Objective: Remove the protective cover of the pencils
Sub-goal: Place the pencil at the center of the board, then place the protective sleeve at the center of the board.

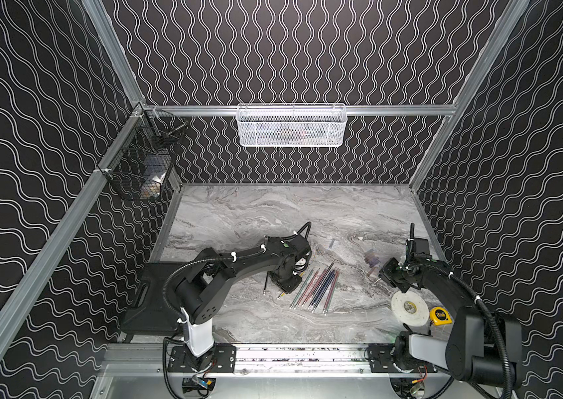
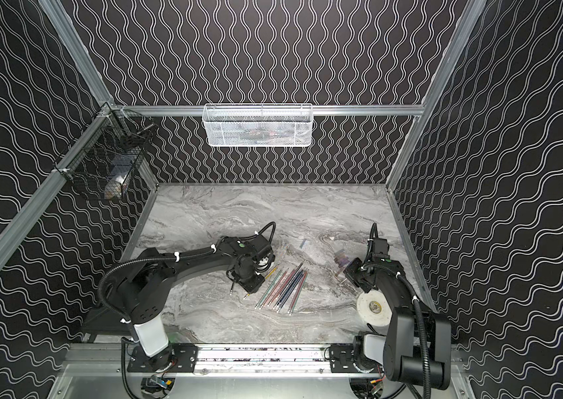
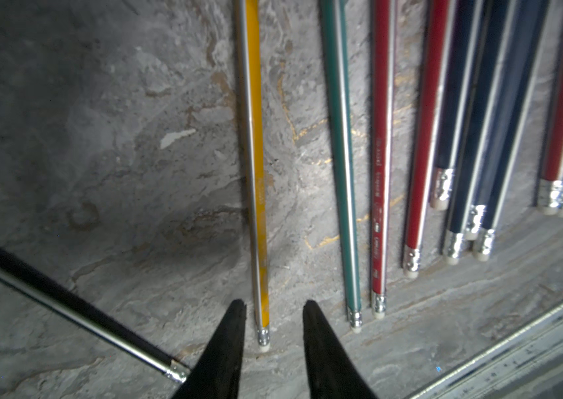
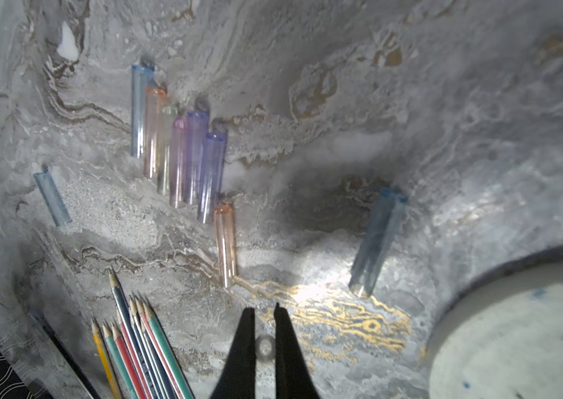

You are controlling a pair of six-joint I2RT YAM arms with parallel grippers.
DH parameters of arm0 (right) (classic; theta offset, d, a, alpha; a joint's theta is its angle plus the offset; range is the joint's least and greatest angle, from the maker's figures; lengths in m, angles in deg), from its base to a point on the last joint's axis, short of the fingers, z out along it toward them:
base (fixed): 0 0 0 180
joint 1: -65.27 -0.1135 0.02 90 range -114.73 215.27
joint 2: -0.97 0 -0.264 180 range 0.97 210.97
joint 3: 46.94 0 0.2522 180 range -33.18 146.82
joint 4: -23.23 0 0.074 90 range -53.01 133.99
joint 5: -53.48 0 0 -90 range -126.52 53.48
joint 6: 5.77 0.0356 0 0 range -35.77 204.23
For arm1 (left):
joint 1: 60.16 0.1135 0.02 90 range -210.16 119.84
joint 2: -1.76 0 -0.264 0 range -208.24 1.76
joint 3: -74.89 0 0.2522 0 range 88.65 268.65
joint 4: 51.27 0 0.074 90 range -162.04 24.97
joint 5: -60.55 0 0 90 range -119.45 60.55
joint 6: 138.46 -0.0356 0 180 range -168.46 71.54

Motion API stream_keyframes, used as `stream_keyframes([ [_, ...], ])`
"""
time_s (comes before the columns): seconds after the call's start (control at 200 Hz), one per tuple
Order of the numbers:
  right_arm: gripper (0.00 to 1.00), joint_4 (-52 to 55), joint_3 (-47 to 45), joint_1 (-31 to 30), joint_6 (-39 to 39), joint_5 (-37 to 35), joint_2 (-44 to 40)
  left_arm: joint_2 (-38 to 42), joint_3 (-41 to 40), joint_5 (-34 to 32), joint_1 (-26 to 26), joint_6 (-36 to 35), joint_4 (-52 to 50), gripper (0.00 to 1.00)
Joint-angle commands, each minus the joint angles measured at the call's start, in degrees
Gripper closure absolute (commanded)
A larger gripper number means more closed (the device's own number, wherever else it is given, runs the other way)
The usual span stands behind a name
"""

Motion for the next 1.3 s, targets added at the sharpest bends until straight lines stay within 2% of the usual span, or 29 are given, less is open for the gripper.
stream_keyframes([
  [0.0, 0.89, -1.7, 0.2, 0.3, 0.0, 1.2, 1.0, 1.7, -0.2, 3.2, 0.6, 0.2, 0.6, 0.66],
  [0.215, 0.86, -3.1, 0.4, 0.8, -0.2, 1.4, 2.5, 5.8, -0.1, -4.2, 5.4, 1.5, 1.4, 0.67],
  [0.355, 0.84, -4.3, 0.4, 1.3, 0.0, 2.4, 4.1, 4.5, 0.5, -12.8, 7.2, 0.5, -1.0, 0.66],
  [0.445, 0.80, -5.1, 0.6, 1.5, 0.3, 3.2, 5.0, 2.9, 0.9, -15.6, 8.0, 0.2, -2.4, 0.66],
  [0.705, 0.78, -5.4, 1.5, 1.7, 0.6, 4.6, 5.8, 5.3, 0.5, -16.4, 10.4, 0.9, -1.6, 0.65],
  [0.961, 0.77, -2.5, 1.4, 1.8, -0.3, 5.4, 1.4, 3.8, 0.2, -16.4, 11.0, 1.5, -1.9, 0.65],
  [1.116, 0.77, -0.6, 1.4, 1.8, -0.2, 6.7, -2.7, 3.1, -0.1, -10.3, 11.8, 2.1, -0.7, 0.64],
  [1.296, 0.76, 2.5, 1.8, 1.8, -0.9, 6.5, -8.4, 0.6, -0.3, -7.3, 12.1, 2.5, -0.3, 0.64],
])
